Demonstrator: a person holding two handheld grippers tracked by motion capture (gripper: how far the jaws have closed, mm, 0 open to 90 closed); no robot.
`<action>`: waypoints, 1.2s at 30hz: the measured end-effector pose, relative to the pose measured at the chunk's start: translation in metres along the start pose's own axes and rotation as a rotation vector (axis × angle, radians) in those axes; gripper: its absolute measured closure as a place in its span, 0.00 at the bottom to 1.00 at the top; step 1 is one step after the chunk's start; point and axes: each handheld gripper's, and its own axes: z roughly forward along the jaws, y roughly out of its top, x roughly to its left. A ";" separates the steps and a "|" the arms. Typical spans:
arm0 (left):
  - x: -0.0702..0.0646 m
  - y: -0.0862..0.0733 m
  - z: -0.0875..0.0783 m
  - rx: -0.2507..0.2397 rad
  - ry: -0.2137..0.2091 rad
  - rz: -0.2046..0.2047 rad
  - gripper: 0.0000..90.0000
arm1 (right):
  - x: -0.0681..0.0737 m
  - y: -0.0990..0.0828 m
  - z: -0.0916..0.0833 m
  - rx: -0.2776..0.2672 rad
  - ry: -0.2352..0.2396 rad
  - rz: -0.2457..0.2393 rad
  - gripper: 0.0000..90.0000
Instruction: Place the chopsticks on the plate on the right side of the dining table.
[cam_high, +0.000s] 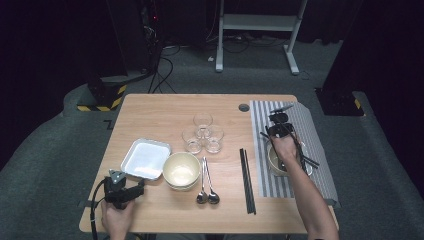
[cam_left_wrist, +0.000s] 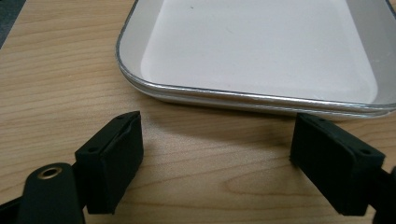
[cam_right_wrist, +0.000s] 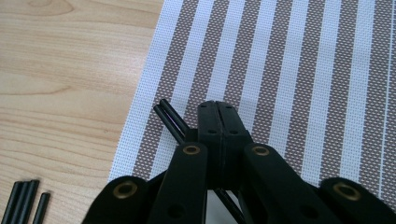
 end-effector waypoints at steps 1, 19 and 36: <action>0.000 0.000 0.000 -0.003 -0.002 0.000 0.21 | 0.000 0.000 0.000 0.000 0.005 -0.001 1.00; 0.000 0.000 0.000 -0.003 -0.002 0.000 0.21 | 0.003 0.001 -0.003 0.019 0.023 0.008 1.00; 0.000 0.000 0.000 -0.003 -0.001 0.001 0.21 | 0.005 0.002 -0.002 0.027 0.012 0.042 1.00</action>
